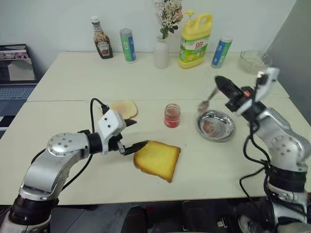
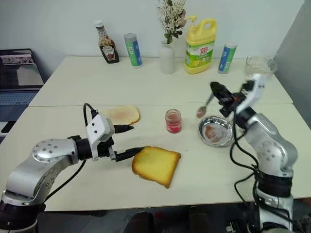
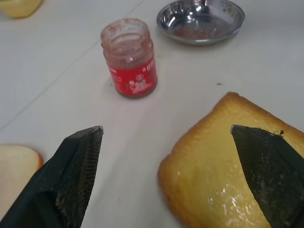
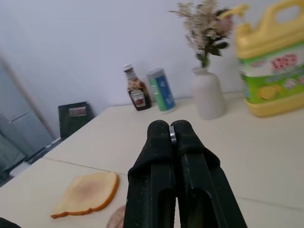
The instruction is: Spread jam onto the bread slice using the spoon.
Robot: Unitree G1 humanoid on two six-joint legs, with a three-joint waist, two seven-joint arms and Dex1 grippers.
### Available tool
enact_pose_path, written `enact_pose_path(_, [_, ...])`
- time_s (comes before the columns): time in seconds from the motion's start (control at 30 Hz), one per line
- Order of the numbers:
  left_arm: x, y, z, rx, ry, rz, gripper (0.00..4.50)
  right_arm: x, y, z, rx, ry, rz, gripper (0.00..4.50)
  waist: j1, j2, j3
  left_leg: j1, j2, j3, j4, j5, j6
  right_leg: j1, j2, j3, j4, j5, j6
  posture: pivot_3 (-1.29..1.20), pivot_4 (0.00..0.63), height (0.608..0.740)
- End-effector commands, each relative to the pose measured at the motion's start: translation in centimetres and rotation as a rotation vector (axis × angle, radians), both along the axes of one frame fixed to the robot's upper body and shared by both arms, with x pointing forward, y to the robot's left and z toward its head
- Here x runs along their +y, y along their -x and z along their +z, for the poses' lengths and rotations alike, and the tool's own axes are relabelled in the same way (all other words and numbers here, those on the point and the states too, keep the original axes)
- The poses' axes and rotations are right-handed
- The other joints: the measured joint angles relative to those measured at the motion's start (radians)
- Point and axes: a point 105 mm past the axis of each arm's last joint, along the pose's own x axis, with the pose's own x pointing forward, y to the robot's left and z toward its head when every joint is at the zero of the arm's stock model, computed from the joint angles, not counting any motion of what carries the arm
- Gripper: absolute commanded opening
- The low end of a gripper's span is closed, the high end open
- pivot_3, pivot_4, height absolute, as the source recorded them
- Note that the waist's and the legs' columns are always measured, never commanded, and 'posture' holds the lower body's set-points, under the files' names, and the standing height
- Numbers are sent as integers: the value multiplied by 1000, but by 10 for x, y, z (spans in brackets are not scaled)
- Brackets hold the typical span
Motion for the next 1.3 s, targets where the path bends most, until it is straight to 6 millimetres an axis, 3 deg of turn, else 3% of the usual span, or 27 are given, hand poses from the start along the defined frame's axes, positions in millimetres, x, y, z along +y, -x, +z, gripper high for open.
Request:
enact_pose_path(0.03, [3,7,19,-68,-3,-33,4500,34,0,19,-121,103,80,40,0,0,0,0,0,0,0,0,0,0,0,0,0,0,0,0,150,740])
enact_pose_path(0.3, [7,9,36,-80,84,-2,4500,75,-14,5,-237,299,155,40,8,0,0,-1,0,0,0,0,0,-1,-1,-1,0,1,-1,0,150,740])
enact_pose_path(0.5, [-1,12,45,-86,150,-19,4500,84,-22,-12,-305,411,172,40,12,0,0,-1,-1,0,0,0,0,-1,-2,-1,0,1,-2,0,150,740])
enact_pose_path(0.97, [-10,13,42,-81,105,-41,4500,88,-31,-58,-408,683,216,40,14,0,0,-1,-1,0,0,0,0,-1,-2,-1,0,1,-2,0,150,740])
enact_pose_path(1.3, [-12,11,40,-83,84,-49,4500,93,-31,-80,-251,625,252,40,14,0,0,-1,-1,0,0,0,0,-1,-2,-1,1,1,-2,0,150,740])
